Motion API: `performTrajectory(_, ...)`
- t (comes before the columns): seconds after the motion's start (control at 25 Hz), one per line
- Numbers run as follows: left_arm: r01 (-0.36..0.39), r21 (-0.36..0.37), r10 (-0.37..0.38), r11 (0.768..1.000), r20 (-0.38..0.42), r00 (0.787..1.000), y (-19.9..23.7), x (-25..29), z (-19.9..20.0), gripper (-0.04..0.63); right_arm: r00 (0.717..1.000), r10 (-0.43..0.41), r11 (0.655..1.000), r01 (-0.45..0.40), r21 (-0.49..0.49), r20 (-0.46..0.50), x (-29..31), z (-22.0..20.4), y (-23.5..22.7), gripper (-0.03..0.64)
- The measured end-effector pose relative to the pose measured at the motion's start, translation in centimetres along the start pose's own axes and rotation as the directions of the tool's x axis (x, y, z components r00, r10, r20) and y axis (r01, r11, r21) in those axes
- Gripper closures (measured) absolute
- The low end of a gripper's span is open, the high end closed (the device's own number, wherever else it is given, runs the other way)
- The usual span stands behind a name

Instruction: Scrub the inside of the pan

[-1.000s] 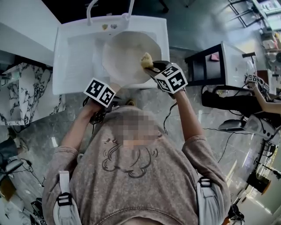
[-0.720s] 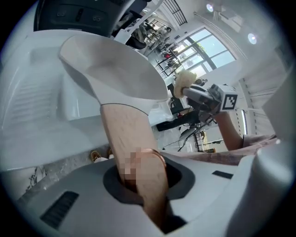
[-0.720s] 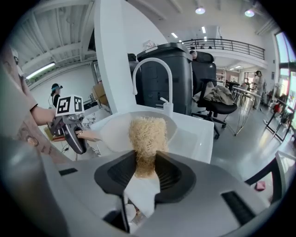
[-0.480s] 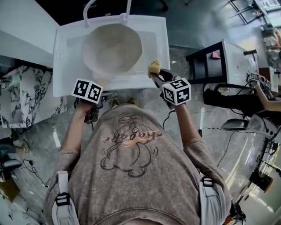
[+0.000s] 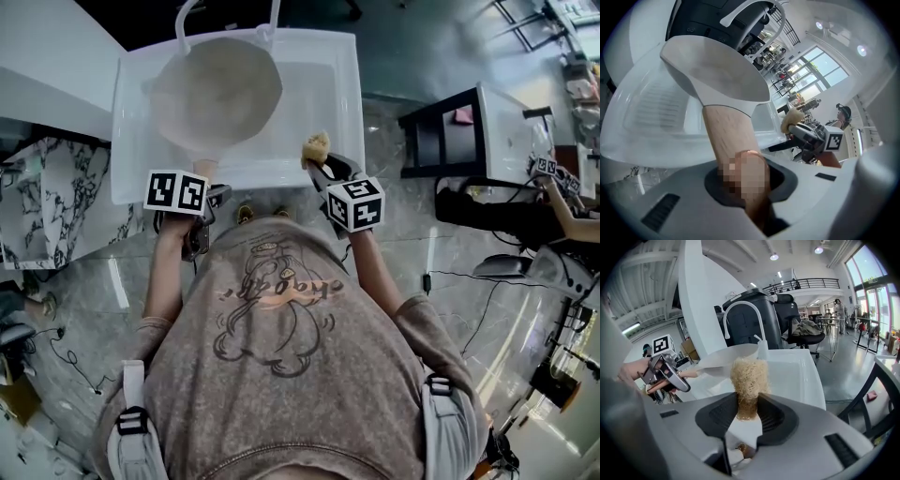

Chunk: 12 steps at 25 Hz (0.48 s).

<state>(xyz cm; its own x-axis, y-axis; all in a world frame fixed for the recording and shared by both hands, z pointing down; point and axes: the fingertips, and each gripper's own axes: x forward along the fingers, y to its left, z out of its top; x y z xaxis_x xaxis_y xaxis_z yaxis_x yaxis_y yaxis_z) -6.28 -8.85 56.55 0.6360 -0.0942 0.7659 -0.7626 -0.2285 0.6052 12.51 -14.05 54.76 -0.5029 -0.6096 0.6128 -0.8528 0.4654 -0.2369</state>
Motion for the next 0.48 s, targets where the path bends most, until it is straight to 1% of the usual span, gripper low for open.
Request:
performTrajectory(0.2,-0.018,-0.021,0.019,1.0,0.04,0.999,0.2,-0.9,0.0,0.531,1.0,0.009,1.0,-0.009,0.011,-0.015,0.8,-0.4,0.3,0.474)
performTrajectory(0.48,-0.02,-0.034,0.022,0.999,0.061,0.998,0.8,-1.3,0.5,0.531,1.0,-0.001,1.0,0.002,0.026,-0.011,1.5,0.1,0.0,0.474)
